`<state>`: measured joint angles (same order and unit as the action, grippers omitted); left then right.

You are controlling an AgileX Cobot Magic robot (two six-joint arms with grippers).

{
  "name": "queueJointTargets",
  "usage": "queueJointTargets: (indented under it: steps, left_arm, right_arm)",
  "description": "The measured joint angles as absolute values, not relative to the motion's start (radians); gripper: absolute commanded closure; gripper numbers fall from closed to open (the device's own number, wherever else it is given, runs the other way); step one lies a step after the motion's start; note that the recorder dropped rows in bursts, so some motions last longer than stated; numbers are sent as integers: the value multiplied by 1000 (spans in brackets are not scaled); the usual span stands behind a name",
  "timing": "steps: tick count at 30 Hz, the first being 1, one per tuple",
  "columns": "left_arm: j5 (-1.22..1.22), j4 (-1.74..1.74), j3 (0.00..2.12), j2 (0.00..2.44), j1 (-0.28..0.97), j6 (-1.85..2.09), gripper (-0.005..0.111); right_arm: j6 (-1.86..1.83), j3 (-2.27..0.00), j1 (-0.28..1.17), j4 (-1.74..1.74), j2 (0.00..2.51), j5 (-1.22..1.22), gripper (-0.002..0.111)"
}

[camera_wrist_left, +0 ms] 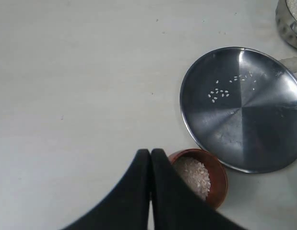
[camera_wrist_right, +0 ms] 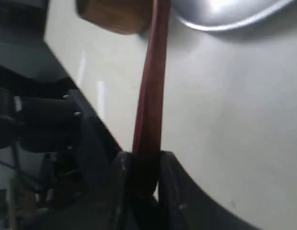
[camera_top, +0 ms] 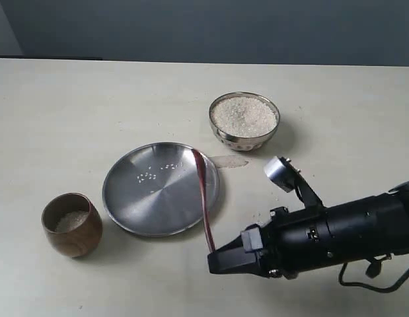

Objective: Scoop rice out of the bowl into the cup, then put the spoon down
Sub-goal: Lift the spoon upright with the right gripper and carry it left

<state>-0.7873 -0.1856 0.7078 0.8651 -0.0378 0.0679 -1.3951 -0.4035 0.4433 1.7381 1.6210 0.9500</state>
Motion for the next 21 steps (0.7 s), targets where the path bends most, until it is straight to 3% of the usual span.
queueJointTargets:
  steps: [7,21]
  left_arm:
    - [-787,-186,708,865,-38,68,106]
    - [-787,-186,708,865,-38,68,106]
  right_arm:
    - [-1523,-442,443,1743,1635,1193,109]
    - [-1666,-442,425,1743,1673,1139,109]
